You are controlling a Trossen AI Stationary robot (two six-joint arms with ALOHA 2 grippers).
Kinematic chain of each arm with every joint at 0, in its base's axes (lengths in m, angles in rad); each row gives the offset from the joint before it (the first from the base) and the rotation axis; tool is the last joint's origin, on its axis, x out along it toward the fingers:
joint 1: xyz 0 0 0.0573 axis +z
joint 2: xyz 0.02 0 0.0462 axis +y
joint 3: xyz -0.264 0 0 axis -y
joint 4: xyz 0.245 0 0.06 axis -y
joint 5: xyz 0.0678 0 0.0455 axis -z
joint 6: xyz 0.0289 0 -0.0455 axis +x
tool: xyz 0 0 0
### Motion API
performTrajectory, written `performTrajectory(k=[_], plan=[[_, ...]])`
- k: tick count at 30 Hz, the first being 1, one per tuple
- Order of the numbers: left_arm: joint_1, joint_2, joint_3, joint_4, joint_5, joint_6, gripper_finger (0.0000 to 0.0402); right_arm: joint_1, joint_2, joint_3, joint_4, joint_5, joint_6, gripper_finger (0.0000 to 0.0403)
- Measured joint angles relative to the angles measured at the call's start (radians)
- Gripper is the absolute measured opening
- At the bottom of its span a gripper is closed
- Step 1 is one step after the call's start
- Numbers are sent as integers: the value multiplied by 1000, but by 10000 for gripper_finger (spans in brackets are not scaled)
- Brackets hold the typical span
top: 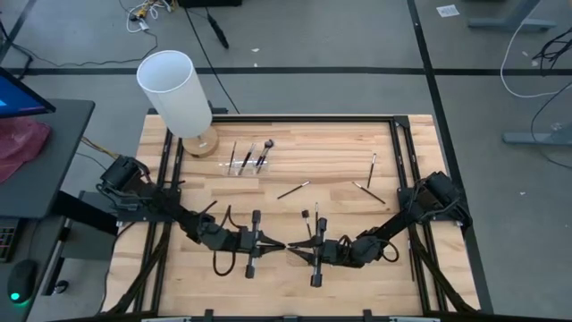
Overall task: Put items in baskets/containers
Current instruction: Put the eyeshadow brush into the transparent organizer
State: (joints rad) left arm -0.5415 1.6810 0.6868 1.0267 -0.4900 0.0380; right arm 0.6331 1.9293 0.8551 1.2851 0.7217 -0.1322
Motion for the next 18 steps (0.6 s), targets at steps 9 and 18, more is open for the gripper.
performTrajectory(k=[9,18], plan=[[1,0,0,-17,-5,4,33,14,-20,0,-80,65,21,11],[21,-1,28,-222,-30,-1,168,9,-232,70,-772,114,337,6]])
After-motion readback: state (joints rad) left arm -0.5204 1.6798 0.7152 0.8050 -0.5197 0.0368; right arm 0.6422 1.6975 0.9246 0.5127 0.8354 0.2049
